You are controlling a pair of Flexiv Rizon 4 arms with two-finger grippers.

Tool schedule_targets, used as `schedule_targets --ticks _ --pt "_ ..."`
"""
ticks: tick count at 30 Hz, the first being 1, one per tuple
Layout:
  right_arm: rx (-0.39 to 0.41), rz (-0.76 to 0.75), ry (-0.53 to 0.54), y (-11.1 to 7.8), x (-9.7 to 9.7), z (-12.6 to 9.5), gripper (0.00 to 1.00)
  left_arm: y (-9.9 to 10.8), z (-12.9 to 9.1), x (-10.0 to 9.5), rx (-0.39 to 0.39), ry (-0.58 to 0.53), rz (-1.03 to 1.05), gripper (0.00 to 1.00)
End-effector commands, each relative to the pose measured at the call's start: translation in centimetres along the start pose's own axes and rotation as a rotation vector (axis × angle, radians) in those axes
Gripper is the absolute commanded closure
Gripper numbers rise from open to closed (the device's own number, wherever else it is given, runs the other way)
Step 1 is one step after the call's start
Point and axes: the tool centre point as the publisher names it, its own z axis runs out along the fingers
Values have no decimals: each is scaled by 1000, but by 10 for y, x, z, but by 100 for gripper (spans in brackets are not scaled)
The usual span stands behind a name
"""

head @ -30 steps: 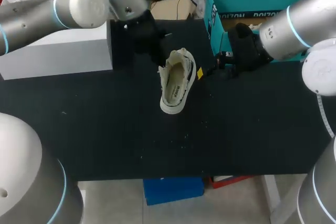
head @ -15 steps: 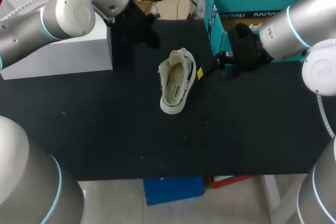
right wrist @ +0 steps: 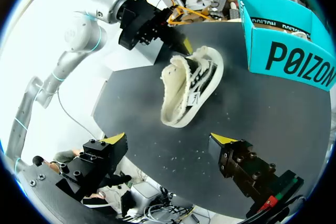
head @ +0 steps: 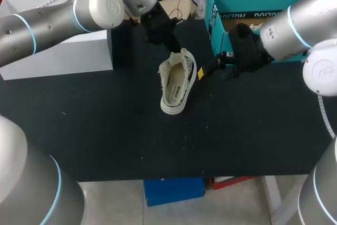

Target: Take the shoe out of the shoebox, open the shoe tongue, remove and reinsert the insole, then place the shoe into the shoebox

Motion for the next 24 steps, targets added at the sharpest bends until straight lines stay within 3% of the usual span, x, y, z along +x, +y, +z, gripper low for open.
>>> schedule_targets --ticks 1,7,17,20,24 --pt "2 1 -3 1 1 1 0 -22 1 16 -9 -6 -13 100" --pt "2 1 -3 1 1 1 0 -51 2 30 1 -9 -37 100" --pt "2 1 -3 1 1 1 0 -68 17 40 44 29 -52 100" --pt "2 1 -3 1 1 1 0 -70 8 42 53 42 -50 100" --pt "2 1 -3 1 1 1 0 -71 -21 37 45 128 -21 100"
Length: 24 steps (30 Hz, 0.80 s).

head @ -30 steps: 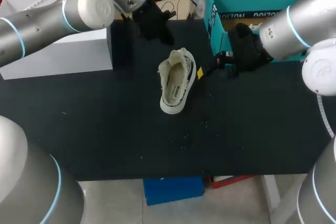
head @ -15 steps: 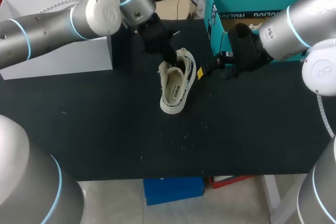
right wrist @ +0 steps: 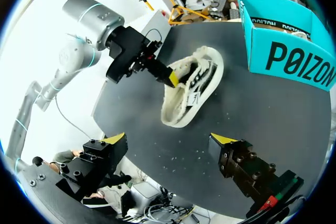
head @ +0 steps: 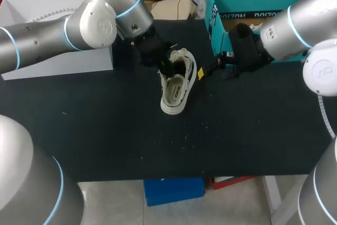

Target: Take the shoe out of the shoebox, open the shoe tongue, remove and reinsert the insole, then place the shoe into the shoebox

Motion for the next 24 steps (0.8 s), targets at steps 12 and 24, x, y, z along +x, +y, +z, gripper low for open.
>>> schedule_targets --ticks 12,24 --pt "2 1 -3 1 1 1 0 -31 -76 18 177 255 -257 0" --pt "2 1 -3 1 1 1 0 -33 -77 20 174 277 -275 0"
